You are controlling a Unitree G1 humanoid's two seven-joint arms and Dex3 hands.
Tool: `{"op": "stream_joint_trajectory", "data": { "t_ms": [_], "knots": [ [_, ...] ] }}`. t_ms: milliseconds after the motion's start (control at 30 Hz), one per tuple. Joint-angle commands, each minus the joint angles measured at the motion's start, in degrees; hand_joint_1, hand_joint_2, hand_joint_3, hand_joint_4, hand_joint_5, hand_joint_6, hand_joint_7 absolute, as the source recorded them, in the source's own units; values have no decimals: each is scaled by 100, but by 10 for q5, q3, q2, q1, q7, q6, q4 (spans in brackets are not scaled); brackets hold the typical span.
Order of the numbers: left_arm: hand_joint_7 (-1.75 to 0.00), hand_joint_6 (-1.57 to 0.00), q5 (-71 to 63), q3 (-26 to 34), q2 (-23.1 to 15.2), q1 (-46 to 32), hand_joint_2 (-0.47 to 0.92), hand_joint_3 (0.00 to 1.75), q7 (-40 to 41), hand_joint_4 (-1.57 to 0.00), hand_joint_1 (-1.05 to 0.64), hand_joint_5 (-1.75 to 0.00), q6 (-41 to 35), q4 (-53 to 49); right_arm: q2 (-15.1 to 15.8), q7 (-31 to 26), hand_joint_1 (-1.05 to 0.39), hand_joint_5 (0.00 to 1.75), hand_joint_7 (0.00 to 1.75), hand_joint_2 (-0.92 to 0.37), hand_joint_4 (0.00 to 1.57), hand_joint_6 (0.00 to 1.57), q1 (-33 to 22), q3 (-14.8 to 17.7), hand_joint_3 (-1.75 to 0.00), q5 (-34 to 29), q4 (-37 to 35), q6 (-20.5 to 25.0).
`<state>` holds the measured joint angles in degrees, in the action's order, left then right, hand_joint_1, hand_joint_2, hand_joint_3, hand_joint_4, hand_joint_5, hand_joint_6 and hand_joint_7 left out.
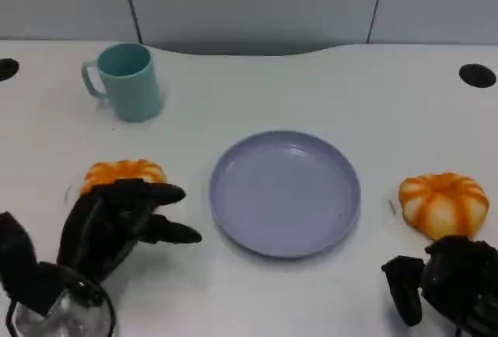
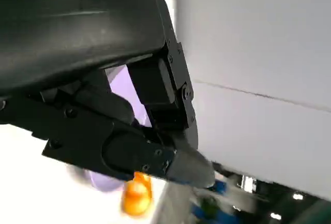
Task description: Grasp the bread from the table and place it into the plate.
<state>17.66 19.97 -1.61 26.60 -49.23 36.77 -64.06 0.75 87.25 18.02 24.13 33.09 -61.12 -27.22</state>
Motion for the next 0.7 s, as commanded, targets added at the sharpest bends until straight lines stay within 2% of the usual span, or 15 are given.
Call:
{"op": "stream_joint_trajectory", "data": {
  "t_ms": [33, 100, 167, 267, 300, 333, 400, 433, 467, 533, 567, 600, 667, 700],
  "knots": [
    [0, -126, -48, -28, -10, -1, 84, 1, 65, -153, -81, -8, 115, 50, 27, 6, -42, 175, 62, -91, 82, 97, 25, 2, 0, -7, -32, 18],
    [0, -124, -68, -42, -23, 7, 84, 1, 90, -150, -79, -6, 128, 64, 29, 4, -42, 175, 43, -89, 80, 103, 29, 3, 0, -9, -40, 22],
    [0, -117, -102, -58, -42, 20, 85, 1, 122, -142, -80, -3, 162, 57, 28, 7, -41, 175, 33, -88, 80, 108, 33, 5, 0, -9, -43, 28],
    [0, -95, -267, -103, -99, 44, 91, 10, 280, -121, -87, 0, 248, 40, 29, 16, -42, 175, 26, -90, 79, 111, 38, 6, -1, -11, -50, 16],
    [0, -90, -348, -131, -126, 50, 92, 13, 359, -115, -89, 0, 236, 49, 29, 11, -42, 175, 26, -90, 79, 113, 39, 7, -1, -13, -54, 13],
    [0, -74, -404, -153, -144, 55, 92, 15, 417, -95, -95, 0, 224, 54, 29, 7, -43, 175, 28, -90, 80, 116, 39, 8, 0, -14, -57, 11],
    [0, -66, -497, -199, -172, 65, 92, 16, 520, -84, -98, 0, 189, 62, 28, 0, -44, 175, 29, -89, 80, 118, 38, 7, 0, -16, -59, 9],
    [0, -55, -541, -224, -183, 73, 92, 19, 571, -67, -101, 0, 162, 62, 28, 0, -44, 175, 44, -90, 81, 114, 37, 6, 0, -17, -59, 13],
    [0, -43, -578, -249, -193, 81, 92, 22, 614, -44, -103, 0, 134, 59, 28, -2, -43, 175, 67, -89, 82, 104, 36, 5, 0, -18, -59, 12],
    [0, -31, -621, -284, -203, 95, 92, 26, 674, -20, -104, 0, 100, 44, 28, -5, -44, 175, 79, -90, 82, 98, 34, 4, 0, -20, -58, 3],
    [0, -28, -635, -301, -205, 104, 92, 27, 693, -15, -105, 0, 81, 31, 28, -2, -45, 175, 80, -90, 82, 97, 34, 4, 0, -20, -58, 4],
    [0, -22, -645, -315, -206, 115, 92, 30, 705, -6, -105, 0, 61, 15, 28, 1, -43, 175, 73, -90, 81, 98, 33, 4, 0, -19, -59, 7],
    [0, -14, -652, -339, -207, 130, 92, 31, 725, -1, -105, 0, 36, -12, 28, 8, -44, 175, 62, -90, 80, 101, 32, 5, 0, -17, -59, 10],
    [0, -11, -652, -350, -206, 138, 92, 30, 727, -1, -105, 0, 23, -27, 27, 10, -43, 175, 42, -91, 80, 105, 32, 5, 0, -16, -56, 9]
  ]
}}
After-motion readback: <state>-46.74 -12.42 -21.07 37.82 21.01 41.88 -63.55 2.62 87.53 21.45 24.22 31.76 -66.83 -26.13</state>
